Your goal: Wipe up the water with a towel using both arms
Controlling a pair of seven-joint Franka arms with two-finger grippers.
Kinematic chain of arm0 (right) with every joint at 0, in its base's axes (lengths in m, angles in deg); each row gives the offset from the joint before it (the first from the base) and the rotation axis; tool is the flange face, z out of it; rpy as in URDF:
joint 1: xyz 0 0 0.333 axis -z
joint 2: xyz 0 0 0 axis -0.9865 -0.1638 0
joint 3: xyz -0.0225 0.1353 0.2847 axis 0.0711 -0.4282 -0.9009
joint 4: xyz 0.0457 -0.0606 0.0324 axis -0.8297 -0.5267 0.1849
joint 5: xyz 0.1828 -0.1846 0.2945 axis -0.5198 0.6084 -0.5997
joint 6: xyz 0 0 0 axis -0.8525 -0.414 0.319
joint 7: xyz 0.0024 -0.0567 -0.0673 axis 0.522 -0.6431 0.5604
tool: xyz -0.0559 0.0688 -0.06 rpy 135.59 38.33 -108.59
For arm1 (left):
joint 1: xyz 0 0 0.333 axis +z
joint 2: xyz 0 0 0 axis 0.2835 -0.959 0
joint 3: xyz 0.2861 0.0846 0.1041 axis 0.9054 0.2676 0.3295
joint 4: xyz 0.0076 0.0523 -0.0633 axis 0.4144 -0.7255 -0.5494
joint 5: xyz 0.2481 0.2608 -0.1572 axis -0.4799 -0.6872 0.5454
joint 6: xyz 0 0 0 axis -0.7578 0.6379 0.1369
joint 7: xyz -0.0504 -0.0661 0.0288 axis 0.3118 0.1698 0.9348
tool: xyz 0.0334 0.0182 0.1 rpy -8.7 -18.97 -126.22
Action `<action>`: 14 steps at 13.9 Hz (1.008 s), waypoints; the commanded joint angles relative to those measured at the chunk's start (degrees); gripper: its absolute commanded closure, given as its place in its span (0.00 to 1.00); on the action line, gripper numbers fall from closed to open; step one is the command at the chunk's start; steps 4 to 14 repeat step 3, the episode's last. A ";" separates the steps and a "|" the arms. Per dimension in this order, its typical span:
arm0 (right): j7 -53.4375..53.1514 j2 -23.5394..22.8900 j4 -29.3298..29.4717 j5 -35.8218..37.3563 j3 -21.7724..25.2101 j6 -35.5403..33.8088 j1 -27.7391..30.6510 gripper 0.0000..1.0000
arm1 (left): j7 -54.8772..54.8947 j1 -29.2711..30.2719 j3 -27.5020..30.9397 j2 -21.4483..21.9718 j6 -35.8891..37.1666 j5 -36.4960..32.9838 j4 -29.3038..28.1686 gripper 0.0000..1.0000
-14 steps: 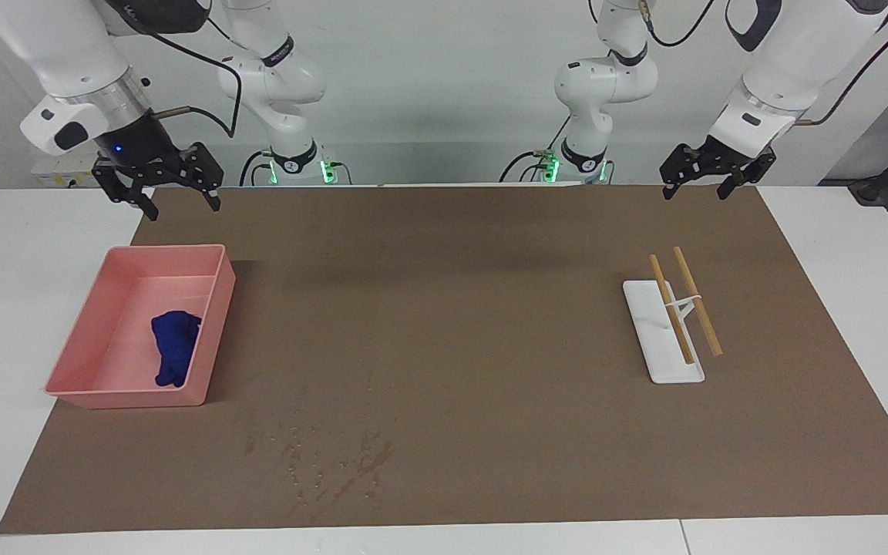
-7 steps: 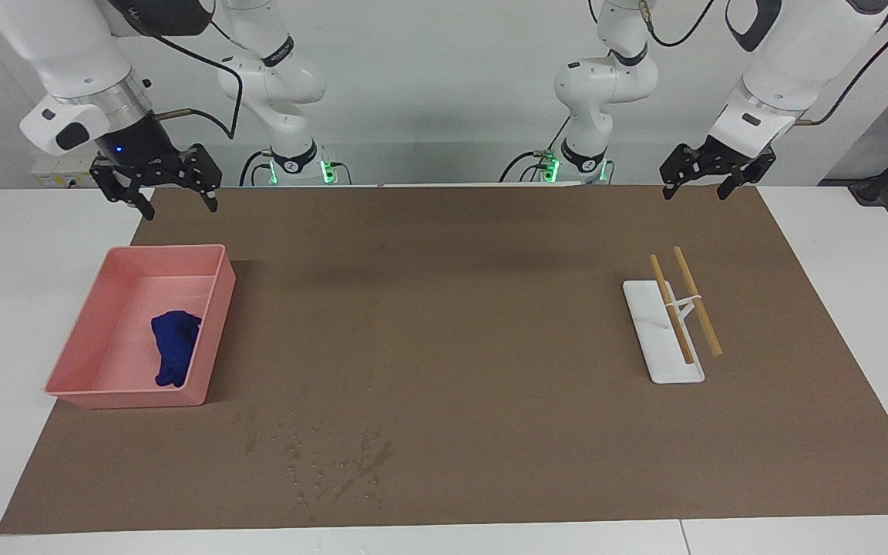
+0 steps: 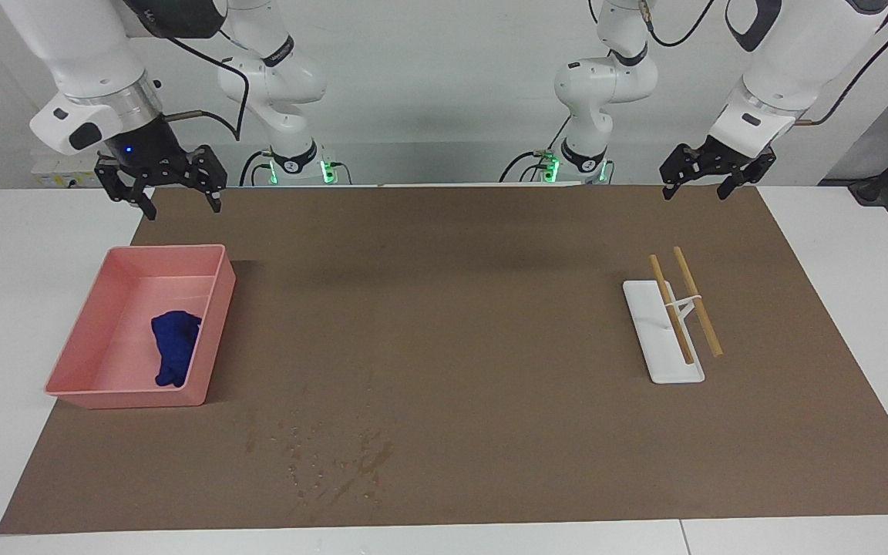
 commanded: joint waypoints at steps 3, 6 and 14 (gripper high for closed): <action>-0.11 0.14 -0.14 0.68 -0.28 -0.18 0.27 0.00 | -0.04 0.36 -0.21 0.45 0.61 -0.42 -0.37 0.00; -0.11 0.14 -0.14 0.68 -0.28 -0.18 0.27 0.00 | -0.04 0.36 -0.21 0.45 0.61 -0.42 -0.37 0.00; -0.11 0.14 -0.14 0.68 -0.28 -0.18 0.27 0.00 | -0.04 0.36 -0.21 0.45 0.61 -0.42 -0.37 0.00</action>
